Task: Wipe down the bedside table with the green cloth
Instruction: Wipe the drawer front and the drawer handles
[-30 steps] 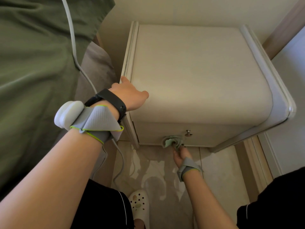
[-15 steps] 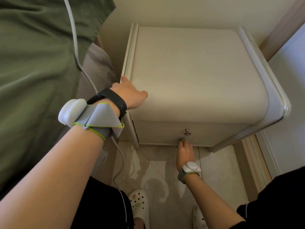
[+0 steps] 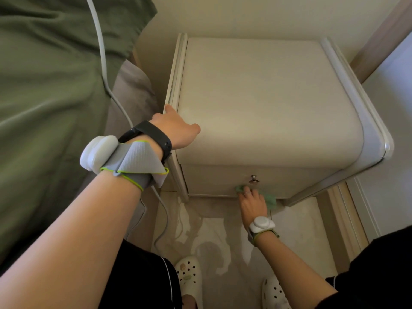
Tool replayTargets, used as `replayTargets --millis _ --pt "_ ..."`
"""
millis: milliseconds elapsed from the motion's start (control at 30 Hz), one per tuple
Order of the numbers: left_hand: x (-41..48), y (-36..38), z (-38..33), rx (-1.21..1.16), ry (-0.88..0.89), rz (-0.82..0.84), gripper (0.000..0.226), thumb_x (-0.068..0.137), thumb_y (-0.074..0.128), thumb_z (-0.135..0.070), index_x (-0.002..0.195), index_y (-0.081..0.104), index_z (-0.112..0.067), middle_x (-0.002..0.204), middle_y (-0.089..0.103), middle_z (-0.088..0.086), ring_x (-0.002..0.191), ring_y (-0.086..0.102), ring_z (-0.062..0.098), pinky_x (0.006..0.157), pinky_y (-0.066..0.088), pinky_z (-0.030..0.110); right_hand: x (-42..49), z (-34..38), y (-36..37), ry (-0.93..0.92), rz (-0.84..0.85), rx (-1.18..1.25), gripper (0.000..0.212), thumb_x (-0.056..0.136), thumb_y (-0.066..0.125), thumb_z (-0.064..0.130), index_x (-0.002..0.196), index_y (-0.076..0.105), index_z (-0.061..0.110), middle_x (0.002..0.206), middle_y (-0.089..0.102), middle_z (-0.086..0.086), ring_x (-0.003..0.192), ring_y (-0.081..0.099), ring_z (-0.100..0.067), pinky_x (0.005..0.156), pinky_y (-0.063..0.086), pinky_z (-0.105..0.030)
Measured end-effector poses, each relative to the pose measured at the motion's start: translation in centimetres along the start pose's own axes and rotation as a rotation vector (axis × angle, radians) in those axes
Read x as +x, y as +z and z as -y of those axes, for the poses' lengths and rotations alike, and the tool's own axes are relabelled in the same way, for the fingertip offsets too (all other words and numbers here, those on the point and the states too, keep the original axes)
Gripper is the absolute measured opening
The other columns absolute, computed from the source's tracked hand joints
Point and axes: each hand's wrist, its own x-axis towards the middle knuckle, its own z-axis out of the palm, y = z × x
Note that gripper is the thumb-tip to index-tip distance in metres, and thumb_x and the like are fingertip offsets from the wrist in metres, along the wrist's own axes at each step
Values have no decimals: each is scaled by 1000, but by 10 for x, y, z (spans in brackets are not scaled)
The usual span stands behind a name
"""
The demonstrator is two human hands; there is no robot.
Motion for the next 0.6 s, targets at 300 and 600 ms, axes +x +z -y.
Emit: replayTargets --millis 300,600 --pt "-2 0 -1 -1 -1 -2 89 88 44 -51 152 -5 -11 149 33 19 127 45 38 102 42 43 -7 20 8 73 61 117 46 48 62 -10 90 73 2 97 67 -14 75 65 -32 56 57 -36" --pt "-6 0 -4 -17 3 -22 85 90 45 -47 152 -2 -12 149 34 18 127 45 36 94 42 40 -8 9 15 543 -98 820 40 86 46 -9 122 59 2 126 56 -24 115 52 -40 94 43 -39"
